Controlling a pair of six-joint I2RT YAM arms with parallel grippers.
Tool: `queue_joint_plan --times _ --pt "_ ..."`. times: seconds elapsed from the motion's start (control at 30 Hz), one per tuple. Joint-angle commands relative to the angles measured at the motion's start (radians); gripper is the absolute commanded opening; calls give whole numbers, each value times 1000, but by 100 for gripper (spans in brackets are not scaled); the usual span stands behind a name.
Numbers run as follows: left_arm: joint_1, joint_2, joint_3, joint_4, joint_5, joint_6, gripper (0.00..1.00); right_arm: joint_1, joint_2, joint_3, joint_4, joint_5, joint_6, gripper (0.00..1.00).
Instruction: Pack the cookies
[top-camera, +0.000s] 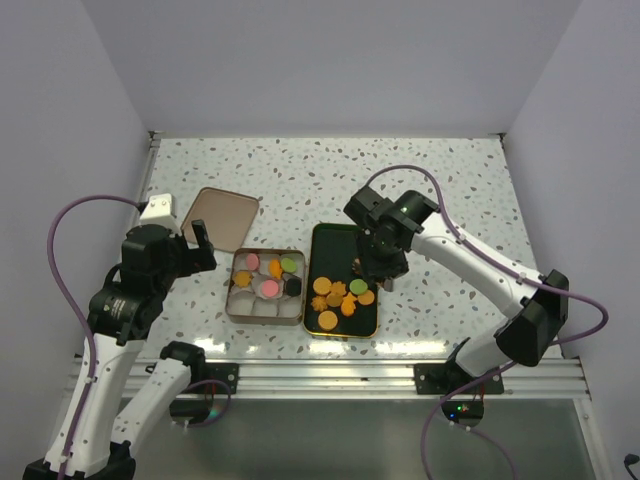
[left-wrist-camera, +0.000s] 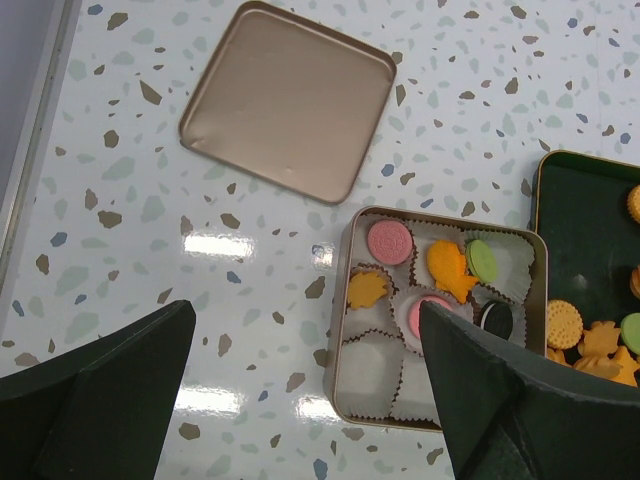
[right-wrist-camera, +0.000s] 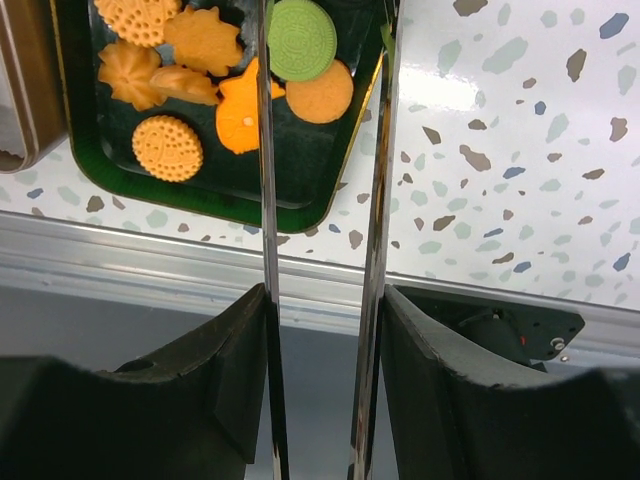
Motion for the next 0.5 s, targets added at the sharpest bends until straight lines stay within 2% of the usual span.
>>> queue_joint_plan --times 0.0,0.47 --pt "-8 -2 -2 50 10 18 100 -5 0 -17 -1 39 5 49" --pt "-9 0 -4 50 9 18 100 -12 35 -81 56 22 -10 49"
